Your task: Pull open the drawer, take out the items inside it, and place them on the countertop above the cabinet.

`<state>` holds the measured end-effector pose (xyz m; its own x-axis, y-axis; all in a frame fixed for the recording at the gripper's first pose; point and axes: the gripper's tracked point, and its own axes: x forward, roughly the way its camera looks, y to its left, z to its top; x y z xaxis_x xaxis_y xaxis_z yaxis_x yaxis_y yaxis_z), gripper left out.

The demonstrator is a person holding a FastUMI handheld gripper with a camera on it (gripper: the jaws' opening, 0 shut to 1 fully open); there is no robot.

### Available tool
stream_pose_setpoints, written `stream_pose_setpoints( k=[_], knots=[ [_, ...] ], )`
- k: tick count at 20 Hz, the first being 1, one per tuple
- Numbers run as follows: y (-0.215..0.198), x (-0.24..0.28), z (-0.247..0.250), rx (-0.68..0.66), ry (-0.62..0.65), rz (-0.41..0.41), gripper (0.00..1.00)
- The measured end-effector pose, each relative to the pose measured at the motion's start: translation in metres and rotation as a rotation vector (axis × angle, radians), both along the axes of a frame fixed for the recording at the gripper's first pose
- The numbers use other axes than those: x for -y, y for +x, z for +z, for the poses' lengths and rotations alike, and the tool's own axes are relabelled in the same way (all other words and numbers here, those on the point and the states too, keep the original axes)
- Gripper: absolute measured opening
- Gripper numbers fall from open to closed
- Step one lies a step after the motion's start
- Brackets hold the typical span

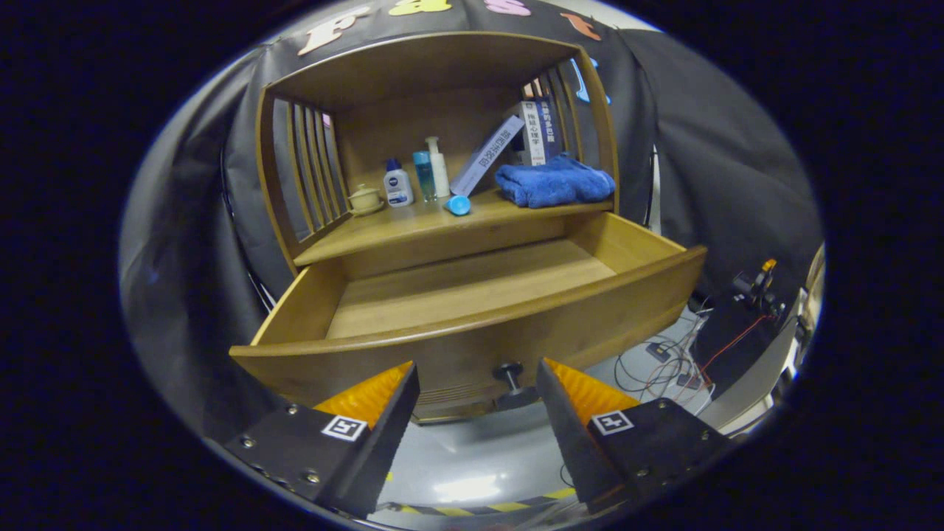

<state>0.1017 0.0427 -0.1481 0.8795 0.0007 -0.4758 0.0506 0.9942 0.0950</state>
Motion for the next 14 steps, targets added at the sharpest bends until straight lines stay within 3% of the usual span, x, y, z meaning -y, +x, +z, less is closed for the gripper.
stream_pose_setpoints(
  k=[5, 14],
  knots=[
    [0.014, -0.005, -0.005, 0.045, 0.058, 0.015, 0.95],
    [0.023, -0.008, -0.011, 0.074, 0.040, 0.089, 0.95]
  ],
)
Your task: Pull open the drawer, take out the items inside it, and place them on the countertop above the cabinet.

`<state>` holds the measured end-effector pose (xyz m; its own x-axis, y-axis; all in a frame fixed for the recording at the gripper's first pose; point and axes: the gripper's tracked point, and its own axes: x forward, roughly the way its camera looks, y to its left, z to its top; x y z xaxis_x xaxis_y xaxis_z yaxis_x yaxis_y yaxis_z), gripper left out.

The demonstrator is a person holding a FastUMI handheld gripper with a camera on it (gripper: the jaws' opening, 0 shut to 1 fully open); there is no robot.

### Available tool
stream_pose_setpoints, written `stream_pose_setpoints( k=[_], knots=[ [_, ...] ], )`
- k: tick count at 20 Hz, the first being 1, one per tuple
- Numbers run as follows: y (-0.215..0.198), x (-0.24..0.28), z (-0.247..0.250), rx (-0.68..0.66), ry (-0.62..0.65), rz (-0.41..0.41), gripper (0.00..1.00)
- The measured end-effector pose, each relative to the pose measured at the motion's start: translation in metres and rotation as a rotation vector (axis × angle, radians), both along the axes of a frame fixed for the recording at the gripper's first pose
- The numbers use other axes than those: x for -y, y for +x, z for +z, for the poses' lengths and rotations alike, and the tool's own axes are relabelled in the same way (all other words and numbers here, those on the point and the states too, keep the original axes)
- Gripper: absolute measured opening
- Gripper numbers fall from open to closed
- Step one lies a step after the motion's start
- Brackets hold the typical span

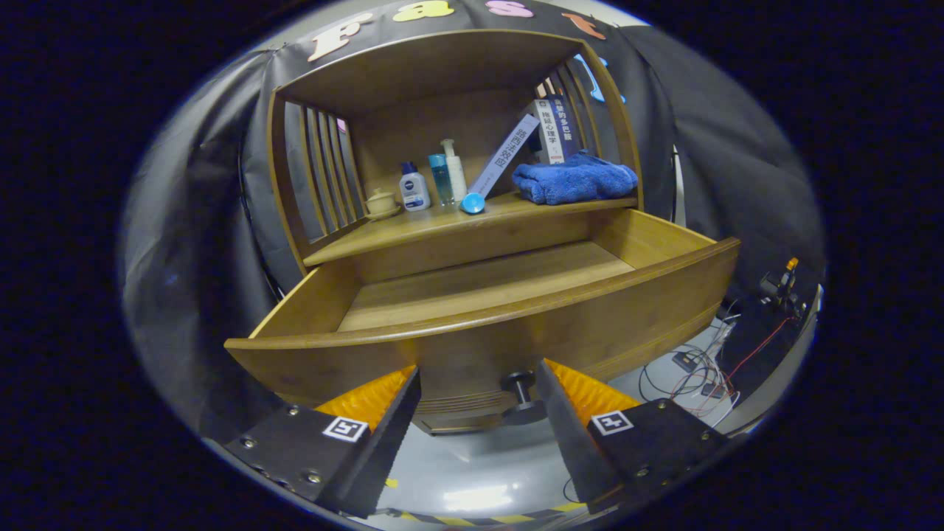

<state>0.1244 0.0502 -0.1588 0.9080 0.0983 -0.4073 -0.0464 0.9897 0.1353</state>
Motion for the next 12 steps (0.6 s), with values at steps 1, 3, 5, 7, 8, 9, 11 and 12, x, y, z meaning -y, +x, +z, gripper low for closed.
stream_pose_setpoints(
  k=[1, 3, 5, 7, 8, 9, 11, 12],
  knots=[
    [0.002, -0.002, -0.001, 0.003, 0.007, 0.001, 0.94],
    [0.009, -0.008, -0.002, 0.011, 0.023, -0.004, 0.94],
    [0.016, -0.012, -0.001, 0.015, 0.019, -0.003, 0.94],
    [0.025, -0.016, 0.001, 0.025, 0.017, -0.006, 0.94],
    [0.032, -0.018, 0.005, 0.041, 0.026, -0.008, 0.94],
    [0.042, -0.020, 0.007, 0.060, 0.034, -0.017, 0.95],
    [0.049, -0.019, 0.004, 0.046, 0.030, -0.013, 0.95],
    [0.056, -0.022, 0.001, 0.030, 0.025, -0.004, 0.95]
  ],
)
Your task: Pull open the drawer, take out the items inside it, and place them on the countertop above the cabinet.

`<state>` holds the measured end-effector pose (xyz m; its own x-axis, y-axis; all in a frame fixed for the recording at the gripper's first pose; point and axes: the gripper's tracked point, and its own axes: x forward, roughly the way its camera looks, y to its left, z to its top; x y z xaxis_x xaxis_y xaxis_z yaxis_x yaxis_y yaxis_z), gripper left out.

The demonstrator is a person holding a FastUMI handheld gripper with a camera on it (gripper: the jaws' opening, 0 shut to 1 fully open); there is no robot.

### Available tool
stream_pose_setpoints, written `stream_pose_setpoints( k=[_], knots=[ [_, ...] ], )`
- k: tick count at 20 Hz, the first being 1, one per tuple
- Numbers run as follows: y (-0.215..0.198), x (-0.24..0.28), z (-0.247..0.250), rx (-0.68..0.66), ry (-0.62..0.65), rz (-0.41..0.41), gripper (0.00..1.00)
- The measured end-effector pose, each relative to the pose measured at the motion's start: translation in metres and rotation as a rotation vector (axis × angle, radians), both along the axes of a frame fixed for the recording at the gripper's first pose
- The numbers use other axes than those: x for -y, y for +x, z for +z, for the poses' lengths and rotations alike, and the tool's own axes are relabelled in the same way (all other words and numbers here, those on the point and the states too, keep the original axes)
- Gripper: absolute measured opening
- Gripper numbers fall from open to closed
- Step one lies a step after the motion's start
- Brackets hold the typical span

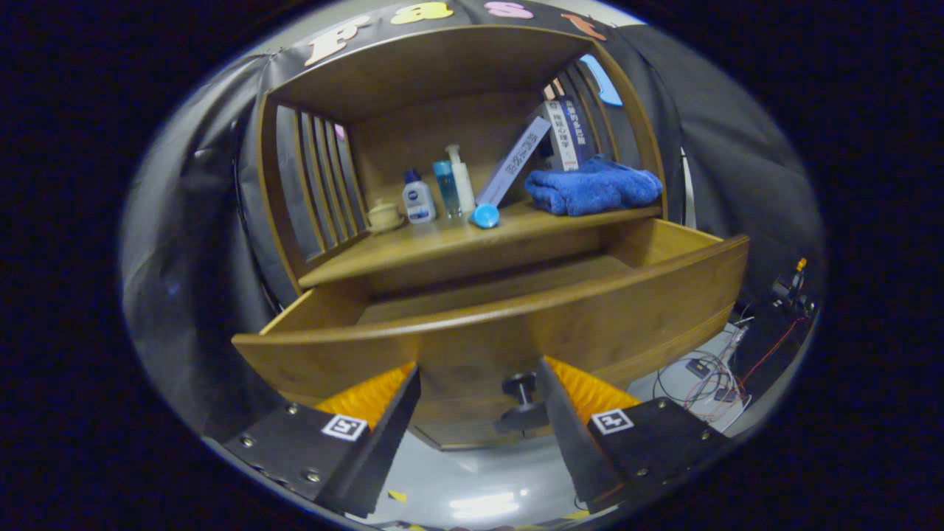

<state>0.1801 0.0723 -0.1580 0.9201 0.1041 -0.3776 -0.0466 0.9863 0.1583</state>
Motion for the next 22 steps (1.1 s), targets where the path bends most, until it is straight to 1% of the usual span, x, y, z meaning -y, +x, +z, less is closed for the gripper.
stream_pose_setpoints(
  k=[3, 14, 22],
  knots=[
    [0.018, -0.002, 0.006, 0.020, 0.011, 0.001, 0.95],
    [0.071, -0.011, 0.002, 0.013, 0.010, 0.006, 0.95],
    [0.099, -0.015, 0.002, 0.018, 0.013, 0.002, 0.95]
  ],
)
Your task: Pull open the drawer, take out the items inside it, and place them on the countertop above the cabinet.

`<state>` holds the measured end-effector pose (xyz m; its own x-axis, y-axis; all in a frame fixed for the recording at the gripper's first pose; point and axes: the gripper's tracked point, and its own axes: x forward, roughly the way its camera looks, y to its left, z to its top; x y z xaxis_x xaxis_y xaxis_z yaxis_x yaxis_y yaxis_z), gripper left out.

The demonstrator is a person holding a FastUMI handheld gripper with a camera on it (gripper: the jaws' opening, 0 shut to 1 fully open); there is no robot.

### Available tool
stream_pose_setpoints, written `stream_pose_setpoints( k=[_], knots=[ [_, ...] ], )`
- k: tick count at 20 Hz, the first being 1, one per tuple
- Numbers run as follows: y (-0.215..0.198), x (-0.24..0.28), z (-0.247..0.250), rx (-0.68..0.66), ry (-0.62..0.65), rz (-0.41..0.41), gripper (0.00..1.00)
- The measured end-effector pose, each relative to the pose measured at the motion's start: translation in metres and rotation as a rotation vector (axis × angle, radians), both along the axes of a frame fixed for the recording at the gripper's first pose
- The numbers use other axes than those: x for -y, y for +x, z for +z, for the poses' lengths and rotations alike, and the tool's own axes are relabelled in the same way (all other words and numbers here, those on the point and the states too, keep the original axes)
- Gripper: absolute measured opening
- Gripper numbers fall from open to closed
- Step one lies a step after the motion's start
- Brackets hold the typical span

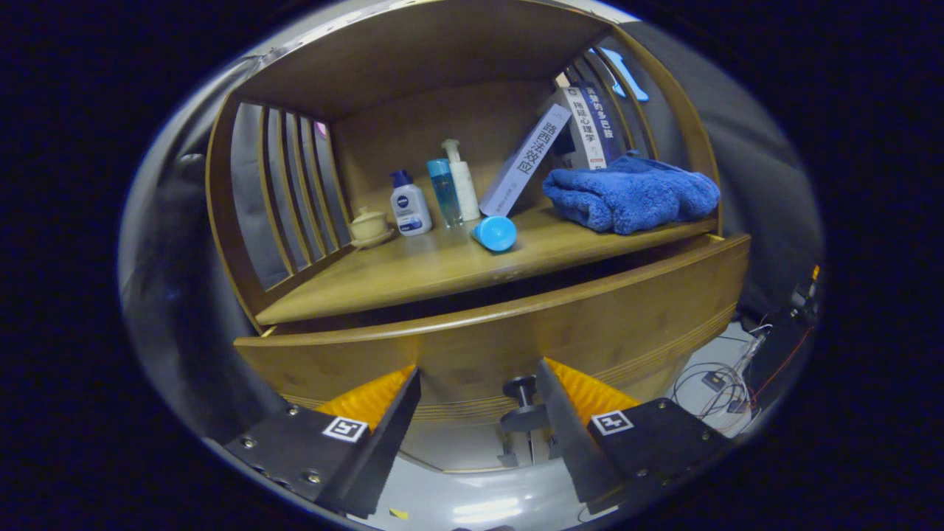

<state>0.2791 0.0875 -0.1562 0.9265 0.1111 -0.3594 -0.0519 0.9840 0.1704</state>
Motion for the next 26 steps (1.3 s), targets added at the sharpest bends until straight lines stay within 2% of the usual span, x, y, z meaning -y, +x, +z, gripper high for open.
stream_pose_setpoints(
  k=[10, 17, 22, 26],
  knots=[
    [0.029, -0.004, 0.002, -0.016, 0.004, 0.004, 0.94],
    [0.029, -0.003, 0.000, 0.009, 0.008, 0.020, 0.95],
    [0.029, -0.004, 0.011, 0.075, 0.101, -0.007, 0.95],
    [0.020, -0.004, 0.018, 0.105, 0.095, -0.019, 0.97]
  ],
)
